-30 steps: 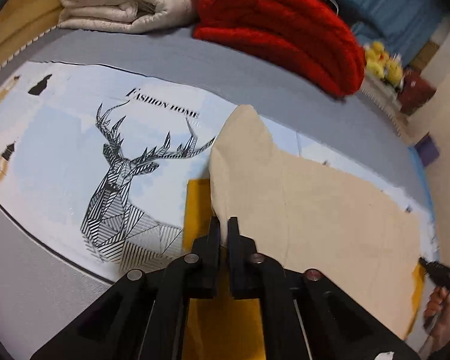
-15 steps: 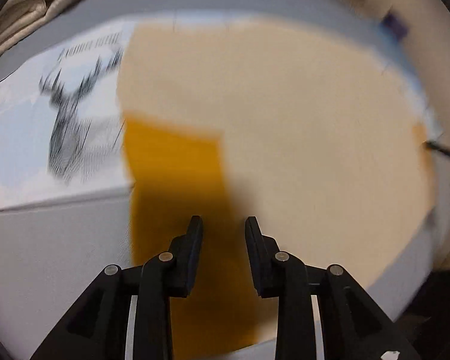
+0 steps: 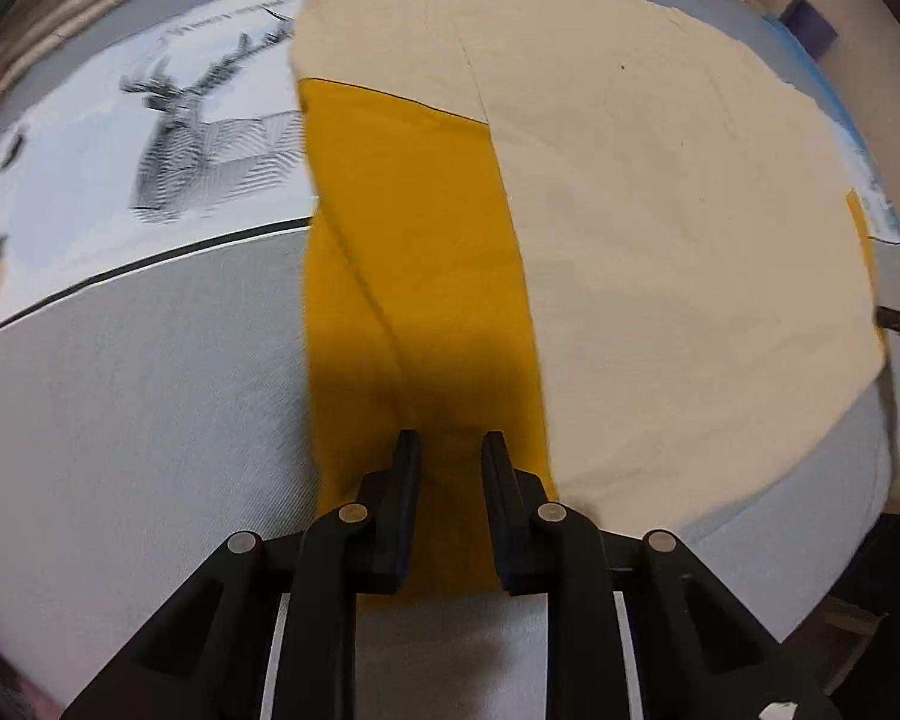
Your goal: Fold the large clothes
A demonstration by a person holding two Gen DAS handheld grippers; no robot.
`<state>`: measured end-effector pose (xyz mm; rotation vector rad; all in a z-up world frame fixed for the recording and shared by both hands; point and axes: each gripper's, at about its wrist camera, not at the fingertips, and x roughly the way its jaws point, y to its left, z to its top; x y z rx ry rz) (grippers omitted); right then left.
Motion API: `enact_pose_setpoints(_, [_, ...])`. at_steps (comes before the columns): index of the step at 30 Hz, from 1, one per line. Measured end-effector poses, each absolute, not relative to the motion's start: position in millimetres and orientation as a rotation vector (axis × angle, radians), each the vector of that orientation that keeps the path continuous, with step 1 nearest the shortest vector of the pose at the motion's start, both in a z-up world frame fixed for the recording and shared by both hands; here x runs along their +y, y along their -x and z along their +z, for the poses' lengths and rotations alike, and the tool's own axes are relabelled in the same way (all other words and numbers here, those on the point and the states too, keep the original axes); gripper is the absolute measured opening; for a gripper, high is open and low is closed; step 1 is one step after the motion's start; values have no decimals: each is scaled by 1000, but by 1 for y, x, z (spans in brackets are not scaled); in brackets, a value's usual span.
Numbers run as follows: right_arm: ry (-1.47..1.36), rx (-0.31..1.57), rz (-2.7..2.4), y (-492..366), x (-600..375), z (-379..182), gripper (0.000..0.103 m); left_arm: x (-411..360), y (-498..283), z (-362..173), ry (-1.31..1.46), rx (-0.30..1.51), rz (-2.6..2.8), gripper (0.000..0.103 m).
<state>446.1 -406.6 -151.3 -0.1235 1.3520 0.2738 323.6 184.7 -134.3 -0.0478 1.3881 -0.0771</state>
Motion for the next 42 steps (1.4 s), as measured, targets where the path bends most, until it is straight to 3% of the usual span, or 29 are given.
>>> enact_pose_setpoints(4, [281, 1251, 178, -428, -399, -111, 27, 179, -304, -83, -12, 1272, 58, 20])
enact_pose_setpoints(9, [236, 965, 164, -386, -393, -6, 28, 177, -261, 2, 92, 1027, 121, 20])
enact_pose_setpoints(12, [126, 836, 190, -365, -383, 37, 28, 168, -234, 17, 168, 950, 96, 20])
enact_pose_setpoints(14, [69, 775, 201, -350, -375, 49, 28, 164, -220, 12, 223, 919, 71, 14])
enact_pose_setpoints(17, [19, 748, 189, -326, -352, 36, 28, 162, -207, -9, 296, 943, 68, 9])
enact_pose_setpoints(27, [155, 897, 259, -350, -267, -28, 28, 189, -229, -92, 801, 1107, 122, 10])
enact_pose_setpoints(35, [144, 1076, 349, -371, -219, -89, 28, 207, -232, -145, 1070, 1189, 232, 45])
enact_pose_setpoints(42, [210, 1250, 327, -389, -200, -152, 28, 212, -238, -165, 1142, 1191, 300, 52])
